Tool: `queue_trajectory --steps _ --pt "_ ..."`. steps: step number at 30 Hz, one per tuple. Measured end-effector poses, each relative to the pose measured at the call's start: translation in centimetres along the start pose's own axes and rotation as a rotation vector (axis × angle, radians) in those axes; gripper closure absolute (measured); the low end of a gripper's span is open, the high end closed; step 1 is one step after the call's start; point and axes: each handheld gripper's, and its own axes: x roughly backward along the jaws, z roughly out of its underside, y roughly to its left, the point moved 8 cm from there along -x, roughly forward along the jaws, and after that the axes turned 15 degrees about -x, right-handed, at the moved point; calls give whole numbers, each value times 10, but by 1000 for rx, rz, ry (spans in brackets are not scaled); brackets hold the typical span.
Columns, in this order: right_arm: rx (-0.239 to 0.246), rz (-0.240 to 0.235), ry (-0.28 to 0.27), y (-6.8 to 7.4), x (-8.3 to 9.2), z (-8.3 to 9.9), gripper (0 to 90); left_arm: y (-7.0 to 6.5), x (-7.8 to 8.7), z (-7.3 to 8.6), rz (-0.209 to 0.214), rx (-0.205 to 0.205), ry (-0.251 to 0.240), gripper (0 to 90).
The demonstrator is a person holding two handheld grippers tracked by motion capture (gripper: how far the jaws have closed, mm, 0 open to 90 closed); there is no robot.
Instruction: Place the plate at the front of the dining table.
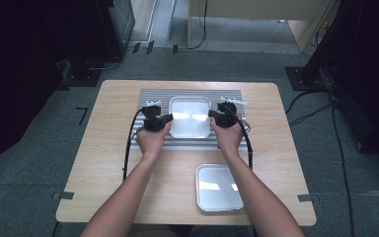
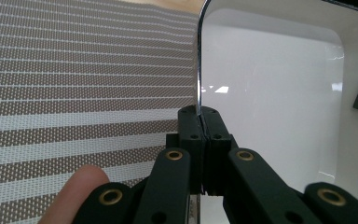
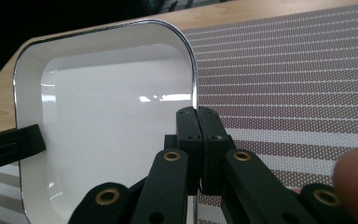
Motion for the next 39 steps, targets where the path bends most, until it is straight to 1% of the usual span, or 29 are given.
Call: queue_trajectory --steps 1,2,3,4,6,7,9,11,14,17,18,19,20,21,22,23,24,25,27,28,29,30,32,33,34,35,36,37,39 --pt "-1 4 7 -1 -4 0 900 2 -3 1 -1 0 10 900" --pt "-1 4 7 -1 -4 0 900 3 -5 1 -1 2 15 900" --pt "-9 14 13 -3 -12 1 900 6 -12 2 1 14 32 900" --pt "-9 26 17 -4 -15 2 900 6 -12 2 1 14 32 900" --pt "-5 37 15 -5 -22 2 900 11 -19 3 -8 13 38 900" --pt "-5 37 15 -5 -22 2 900 11 -19 3 -8 13 38 900" --pt "-10 41 20 -7 -28 1 900 14 -24 4 3 46 47 900" --pt "-16 48 25 -6 -32 0 899 16 -26 3 1 60 47 900" --pt "-4 62 28 -5 -40 -4 897 19 -31 2 -12 62 53 897" --pt "5 76 31 -6 -44 -6 896 20 -33 2 -13 57 59 891" --pt "2 80 34 -6 -45 -5 895 20 -34 3 -10 50 63 887" --pt "-1 83 36 -7 -47 -5 892 21 -35 3 -1 51 66 881" --pt "-26 77 56 -8 -50 -4 868 22 -36 4 13 57 73 826" --pt "-26 77 56 -8 -50 -4 868 23 -37 3 26 67 70 826" --pt "-38 67 62 -9 -50 -3 840 25 -36 2 33 79 62 785" --pt "-46 57 55 -9 -50 -4 812 27 -34 1 40 87 53 741" --pt "-48 50 48 -9 -49 -6 801 30 -31 -1 51 107 36 683" --pt "-56 37 46 -9 -47 -8 781 33 -28 -3 54 111 28 621" --pt "-59 17 37 -9 -42 -12 759 37 -22 -4 53 108 27 595" --pt "-59 11 48 -9 -37 -12 751 38 -16 -2 60 97 45 588" --pt "-61 10 59 -9 -35 -11 750 38 -16 -2 60 97 45 588" --pt "-61 12 67 -10 -33 -9 750 35 -12 0 74 81 60 589" --pt "-63 22 84 -13 -32 -4 748 34 -11 2 76 77 68 596" --pt "-63 22 84 -13 -32 -4 748 31 -11 5 75 67 89 596" --pt "-67 29 95 -14 -31 0 747 28 -11 10 69 56 121 600" --pt "-69 39 113 -15 -31 5 746 25 -12 15 67 47 155 601" --pt "-69 58 121 -18 -32 11 757 20 -14 20 67 40 187 605" --pt "-69 58 121 -18 -32 11 757 20 -14 20 67 40 187 607" --pt "-92 55 145 -18 -32 16 783 14 -16 24 59 21 209 618"
